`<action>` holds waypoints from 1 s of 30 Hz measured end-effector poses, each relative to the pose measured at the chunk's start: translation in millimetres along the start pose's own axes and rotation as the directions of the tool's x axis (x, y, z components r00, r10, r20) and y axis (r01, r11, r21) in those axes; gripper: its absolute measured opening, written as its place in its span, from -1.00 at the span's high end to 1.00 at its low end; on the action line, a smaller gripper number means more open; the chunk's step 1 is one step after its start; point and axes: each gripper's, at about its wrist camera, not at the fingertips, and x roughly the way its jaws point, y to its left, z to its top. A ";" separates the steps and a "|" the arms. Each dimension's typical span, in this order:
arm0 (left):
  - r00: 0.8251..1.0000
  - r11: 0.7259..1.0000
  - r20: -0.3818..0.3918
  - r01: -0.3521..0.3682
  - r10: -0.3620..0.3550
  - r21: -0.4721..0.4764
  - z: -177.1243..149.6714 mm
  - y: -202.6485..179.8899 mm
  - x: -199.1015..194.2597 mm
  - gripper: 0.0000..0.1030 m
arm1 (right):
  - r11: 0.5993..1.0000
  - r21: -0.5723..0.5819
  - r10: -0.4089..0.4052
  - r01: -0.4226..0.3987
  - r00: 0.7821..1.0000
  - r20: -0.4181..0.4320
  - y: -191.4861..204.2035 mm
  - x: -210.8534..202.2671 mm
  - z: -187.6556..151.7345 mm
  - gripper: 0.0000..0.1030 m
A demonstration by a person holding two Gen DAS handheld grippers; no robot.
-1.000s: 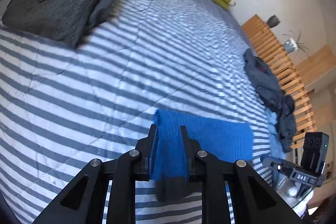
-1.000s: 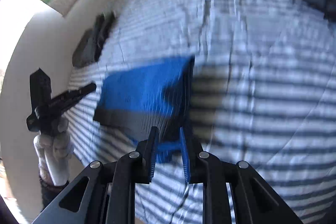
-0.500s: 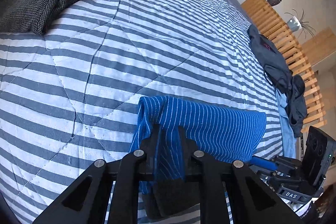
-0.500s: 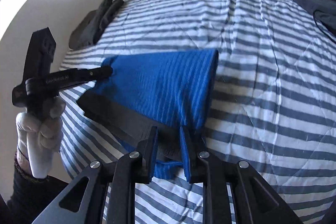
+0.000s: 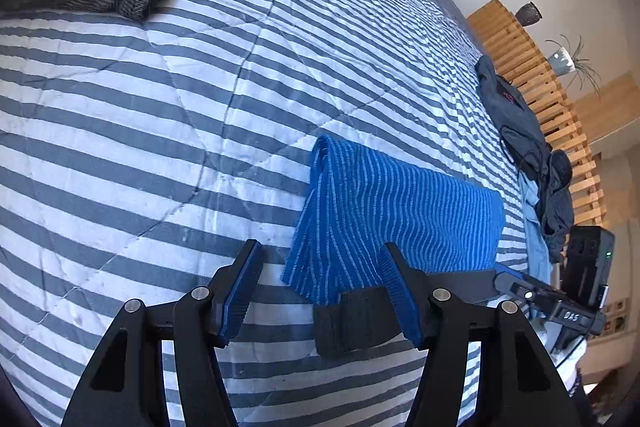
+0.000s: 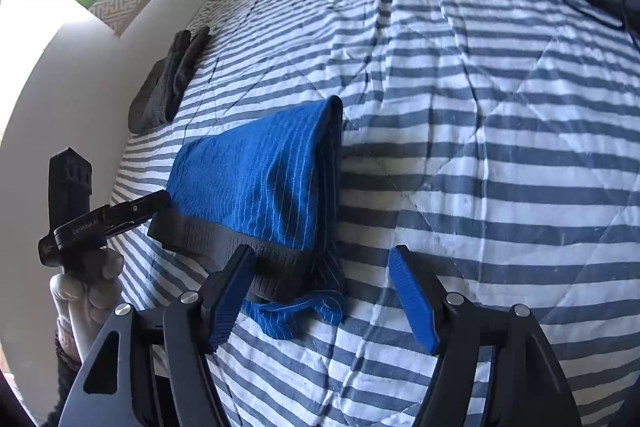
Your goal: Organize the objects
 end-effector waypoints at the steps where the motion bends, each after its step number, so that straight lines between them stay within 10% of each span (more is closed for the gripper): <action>1: 1.000 1.000 -0.001 0.007 -0.007 0.002 1.1 -1.3 1.0 -0.25 | 1.000 0.006 0.002 -0.002 1.000 -0.002 0.5 1.9 0.1 -0.28; 8: 1.000 0.999 -0.011 -0.016 0.017 0.049 -0.3 -13.2 11.4 -0.20 | 1.000 -0.015 0.001 -0.002 1.000 -0.018 9.5 13.0 0.1 -0.27; 19: 0.997 0.993 0.006 -0.078 0.078 0.089 -4.6 -27.8 19.6 0.66 | 0.999 -0.042 0.006 -0.007 1.000 -0.028 24.3 23.0 -6.2 0.39; 30: 0.990 0.990 0.118 -0.092 0.079 0.109 4.0 -35.4 -21.6 0.75 | 0.996 -0.066 0.058 -0.055 0.997 0.044 61.5 0.0 0.5 0.71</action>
